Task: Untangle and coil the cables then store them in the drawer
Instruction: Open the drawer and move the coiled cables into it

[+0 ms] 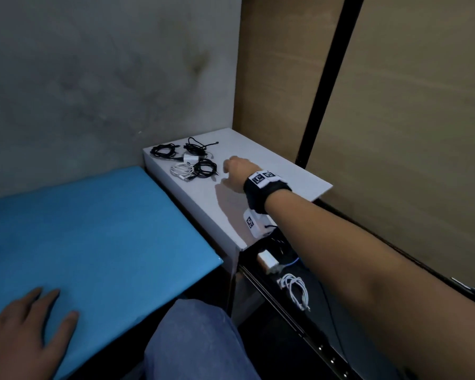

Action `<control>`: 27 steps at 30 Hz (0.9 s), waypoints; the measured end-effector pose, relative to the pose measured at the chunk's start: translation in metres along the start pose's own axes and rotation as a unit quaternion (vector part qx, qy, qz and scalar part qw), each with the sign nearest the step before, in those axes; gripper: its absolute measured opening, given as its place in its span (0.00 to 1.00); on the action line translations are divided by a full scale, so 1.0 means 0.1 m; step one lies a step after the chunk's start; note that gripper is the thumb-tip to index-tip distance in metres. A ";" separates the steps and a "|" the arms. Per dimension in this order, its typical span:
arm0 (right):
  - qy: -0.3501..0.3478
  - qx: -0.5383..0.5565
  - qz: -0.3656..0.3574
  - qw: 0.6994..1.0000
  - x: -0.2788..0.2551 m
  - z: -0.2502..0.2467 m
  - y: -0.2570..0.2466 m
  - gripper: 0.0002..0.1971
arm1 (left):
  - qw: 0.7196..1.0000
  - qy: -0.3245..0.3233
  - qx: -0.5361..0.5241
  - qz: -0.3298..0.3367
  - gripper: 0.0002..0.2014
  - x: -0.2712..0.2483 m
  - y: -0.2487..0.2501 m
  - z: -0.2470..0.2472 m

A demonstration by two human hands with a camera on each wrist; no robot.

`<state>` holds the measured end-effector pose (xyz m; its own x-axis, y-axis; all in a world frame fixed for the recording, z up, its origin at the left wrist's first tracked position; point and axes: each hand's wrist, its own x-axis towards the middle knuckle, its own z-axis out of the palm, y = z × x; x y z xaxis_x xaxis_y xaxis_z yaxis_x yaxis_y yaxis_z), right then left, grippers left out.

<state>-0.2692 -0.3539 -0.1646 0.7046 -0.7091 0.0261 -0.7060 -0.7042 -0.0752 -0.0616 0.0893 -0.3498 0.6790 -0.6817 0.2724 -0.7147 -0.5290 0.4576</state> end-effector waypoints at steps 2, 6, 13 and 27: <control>-0.021 0.010 -0.025 0.999 0.25 0.08 -0.21 0.19 | 0.999 0.022 0.039 -0.022 0.35 0.03 0.21 -0.11; -0.084 -0.002 -0.022 0.996 0.65 0.20 -0.45 0.23 | 0.996 0.003 0.093 -0.013 0.35 0.04 0.35 -0.20; -0.084 -0.041 0.012 0.996 0.83 0.33 -0.43 0.21 | 0.992 -0.057 0.112 0.011 0.40 0.00 0.21 -0.18; -0.022 -0.056 0.064 0.996 0.04 0.14 0.14 0.15 | 0.998 0.028 0.053 -0.001 0.35 0.00 0.27 -0.08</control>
<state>-0.2749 -0.3662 -0.1797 0.6089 -0.7930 -0.0206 -0.7922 -0.6092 0.0365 -0.0790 0.0788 -0.3310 0.6867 -0.6525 0.3204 -0.7250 -0.5826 0.3674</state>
